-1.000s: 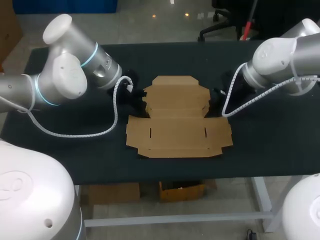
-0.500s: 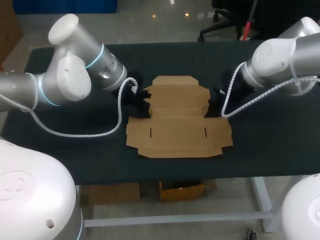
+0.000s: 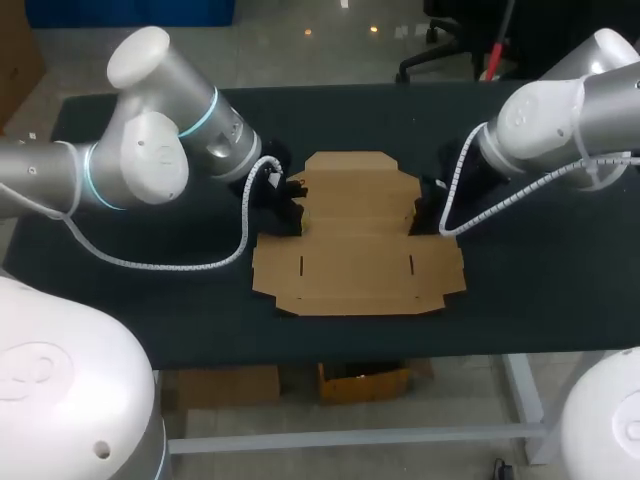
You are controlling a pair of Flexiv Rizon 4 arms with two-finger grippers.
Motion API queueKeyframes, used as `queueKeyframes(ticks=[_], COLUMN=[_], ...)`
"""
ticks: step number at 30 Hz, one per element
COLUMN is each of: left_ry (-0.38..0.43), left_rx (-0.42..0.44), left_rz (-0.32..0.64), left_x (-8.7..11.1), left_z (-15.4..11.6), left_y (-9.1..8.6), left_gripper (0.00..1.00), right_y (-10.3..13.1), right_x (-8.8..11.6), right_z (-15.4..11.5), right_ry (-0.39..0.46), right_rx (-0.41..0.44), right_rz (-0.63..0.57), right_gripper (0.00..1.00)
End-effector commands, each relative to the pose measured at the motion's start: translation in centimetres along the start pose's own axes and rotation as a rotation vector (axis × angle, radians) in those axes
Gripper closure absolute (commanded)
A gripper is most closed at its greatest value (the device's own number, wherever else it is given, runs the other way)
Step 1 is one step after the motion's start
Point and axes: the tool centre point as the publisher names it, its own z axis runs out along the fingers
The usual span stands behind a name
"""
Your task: Assemble the packaging by folding the flat box into shape, placing the metal phone stand inside, and closing the box properly
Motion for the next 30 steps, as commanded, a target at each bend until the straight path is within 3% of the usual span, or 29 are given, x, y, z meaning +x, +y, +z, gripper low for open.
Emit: queueKeyframes(ticks=[1,30], left_ry=[-0.027,-0.067], left_rx=[0.006,0.019], left_rz=[-0.001,0.022], left_x=[0.6,1.3], left_z=[-0.1,0.3], left_y=[0.1,-0.7], left_gripper=[1.0,1.0], right_y=[-0.1,-0.6], right_x=[0.5,1.6], right_z=[0.1,0.5], right_ry=[-0.025,-0.142], right_rx=[-0.005,-0.001], right_rz=[0.007,0.055], right_gripper=[1.0,1.0])
